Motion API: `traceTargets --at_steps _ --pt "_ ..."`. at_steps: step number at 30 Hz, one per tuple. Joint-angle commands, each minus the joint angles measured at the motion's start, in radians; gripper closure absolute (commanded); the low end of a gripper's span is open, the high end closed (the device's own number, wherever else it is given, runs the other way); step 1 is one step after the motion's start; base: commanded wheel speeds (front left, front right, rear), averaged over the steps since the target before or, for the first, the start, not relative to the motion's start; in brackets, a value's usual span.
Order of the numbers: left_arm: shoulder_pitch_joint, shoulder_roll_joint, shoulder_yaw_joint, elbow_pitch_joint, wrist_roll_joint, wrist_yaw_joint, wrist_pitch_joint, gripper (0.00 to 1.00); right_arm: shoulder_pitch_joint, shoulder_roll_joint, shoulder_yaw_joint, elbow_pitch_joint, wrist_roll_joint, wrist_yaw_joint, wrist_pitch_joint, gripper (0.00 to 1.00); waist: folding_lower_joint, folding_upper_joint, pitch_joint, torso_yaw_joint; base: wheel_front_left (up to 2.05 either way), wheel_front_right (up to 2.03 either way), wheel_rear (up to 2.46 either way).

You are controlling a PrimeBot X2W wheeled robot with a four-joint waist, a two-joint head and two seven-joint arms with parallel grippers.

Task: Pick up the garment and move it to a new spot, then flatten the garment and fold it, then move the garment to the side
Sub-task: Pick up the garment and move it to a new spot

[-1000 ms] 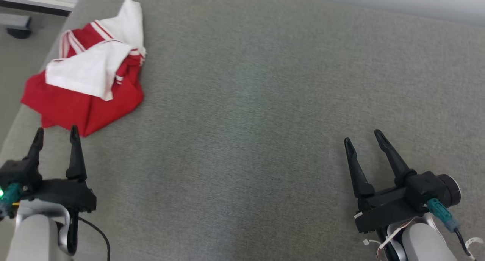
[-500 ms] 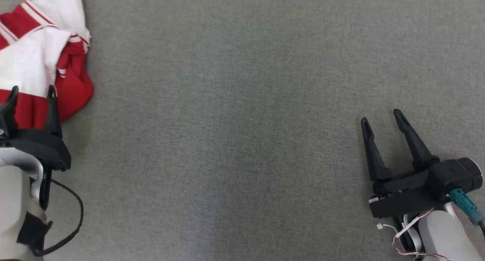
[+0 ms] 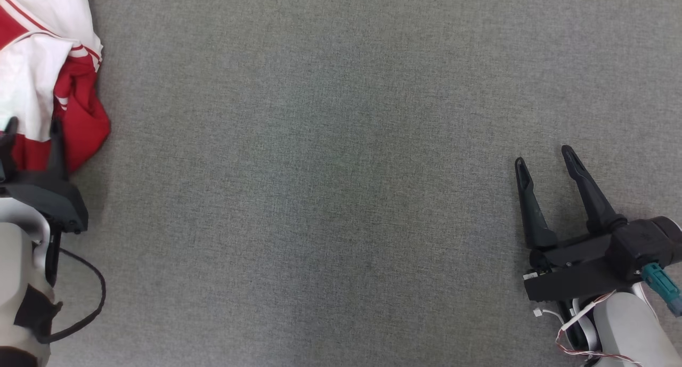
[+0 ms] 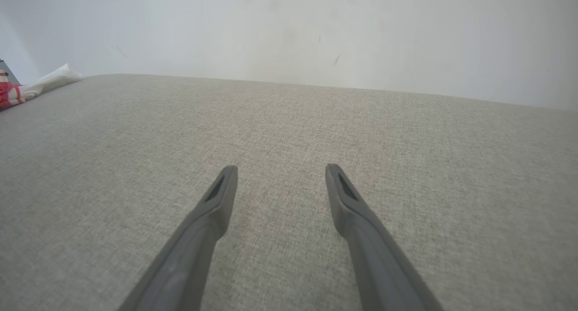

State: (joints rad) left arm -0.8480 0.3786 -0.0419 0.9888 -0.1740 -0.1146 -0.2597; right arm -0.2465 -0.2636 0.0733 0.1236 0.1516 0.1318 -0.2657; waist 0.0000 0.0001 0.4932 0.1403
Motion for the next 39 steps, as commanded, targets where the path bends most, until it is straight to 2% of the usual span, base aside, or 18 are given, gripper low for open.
traceTargets --at_steps 1,2,7,14,20,22,29,36,39 --pt "-0.011 0.009 -0.005 0.01 0.008 -0.002 -0.006 0.87 0.01 0.007 0.002 0.025 -0.002 -0.002 0.003 0.0 0.0 -0.0001 -0.004 -0.002 0.0 0.0 0.0" --pt "-0.015 0.013 -0.005 0.01 0.007 -0.004 -0.006 1.0 0.01 0.01 0.006 0.028 -0.003 -0.002 0.003 0.0 0.0 -0.0001 -0.006 -0.003 0.0 0.0 0.0" --pt "0.003 0.032 -0.005 -0.001 -0.002 -0.008 -0.005 1.0 0.021 0.03 0.022 0.043 0.001 -0.002 0.003 0.0 0.0 -0.0001 -0.031 -0.007 0.0 0.0 0.0" --pt "0.028 0.074 -0.037 -0.126 0.013 -0.014 -0.006 1.0 0.024 0.063 0.029 0.064 0.008 -0.002 0.002 0.0 0.0 -0.0001 -0.091 -0.014 0.0 0.0 0.0" --pt "0.023 0.073 -0.159 -0.276 0.018 -0.015 -0.006 1.0 0.028 0.118 0.043 0.091 0.017 -0.002 0.002 0.0 0.0 -0.0001 -0.175 -0.046 0.0 0.0 0.0" --pt "0.027 0.049 -0.188 -0.319 0.011 -0.015 -0.006 1.0 0.033 0.135 0.048 0.105 0.019 -0.002 0.002 0.0 0.0 -0.0001 -0.204 -0.062 0.0 0.0 0.0" --pt "0.115 -0.088 -0.247 -0.438 -0.013 -0.015 -0.006 1.0 0.054 0.176 0.041 0.133 0.022 -0.002 0.002 0.0 0.0 -0.0001 -0.286 -0.152 0.0 0.0 0.0" --pt "0.206 -0.242 -0.297 -0.489 -0.045 -0.015 -0.006 1.0 0.067 0.193 0.021 0.142 0.023 -0.002 0.002 0.0 0.0 -0.0001 -0.304 -0.254 0.0 0.0 0.0" --pt "0.214 -0.287 -0.339 -0.487 -0.055 -0.015 -0.006 1.0 0.063 0.197 0.019 0.142 0.024 -0.002 0.002 0.0 0.0 -0.0001 -0.299 -0.295 0.0 0.0 0.0"
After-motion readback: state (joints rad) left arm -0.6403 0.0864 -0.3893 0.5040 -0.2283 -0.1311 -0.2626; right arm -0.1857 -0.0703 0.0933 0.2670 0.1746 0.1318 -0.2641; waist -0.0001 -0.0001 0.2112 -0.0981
